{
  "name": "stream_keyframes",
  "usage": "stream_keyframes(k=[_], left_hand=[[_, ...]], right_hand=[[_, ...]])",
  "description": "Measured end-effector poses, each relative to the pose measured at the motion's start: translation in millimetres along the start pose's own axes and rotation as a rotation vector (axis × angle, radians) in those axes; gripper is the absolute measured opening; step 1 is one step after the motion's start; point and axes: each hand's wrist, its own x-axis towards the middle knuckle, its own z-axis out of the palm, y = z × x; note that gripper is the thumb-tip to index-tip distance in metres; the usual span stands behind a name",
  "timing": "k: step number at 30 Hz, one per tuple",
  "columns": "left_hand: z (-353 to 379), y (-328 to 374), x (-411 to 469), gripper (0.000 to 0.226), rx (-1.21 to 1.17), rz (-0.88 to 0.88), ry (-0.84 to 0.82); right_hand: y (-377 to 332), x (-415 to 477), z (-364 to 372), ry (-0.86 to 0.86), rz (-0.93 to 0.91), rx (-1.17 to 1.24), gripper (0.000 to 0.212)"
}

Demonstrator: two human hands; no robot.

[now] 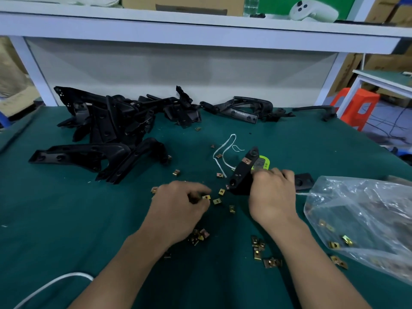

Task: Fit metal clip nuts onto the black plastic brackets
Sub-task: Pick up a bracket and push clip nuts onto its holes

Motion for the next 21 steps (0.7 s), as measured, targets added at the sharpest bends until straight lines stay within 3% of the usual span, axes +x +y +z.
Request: stream_keyframes(k=[4,7,12,17,19,21], left_hand=[[25.0,6.7,-2.1,0.025,0.180,0.255,-0.068],[38.7,12.2,0.3,0.028,0.275,0.337,-0.100],[44.2,11.9,4.1,0.023,0.330,0.271,-0.072],[39.4,15.6,-8.2,0.023,0.295,0.152,0.187],[35.4,13.6,-7.8,0.027,0.153,0.092,0.248],[32.4,10.8,-5.0,0.023,-0.157,-0.019,0.209]], right_hand=[[-0.6,0.1,3.2,0.003,0.010,0.018,0.031],[-3.5,-0.8,6.7,-0.006,-0.004,0.025,0.028],[-3.8,0.5,8.1,-0.004,-0.022,0.057,0.027],[-5.2,0.5,11.2,0.037,-0.043,0.106,0.032],[-4.6,1.2,13.2,0.033,-0.056,0.135,0.035],[-5.7,2.2,14.5,0.013,-0.074,0.141,0.034]])
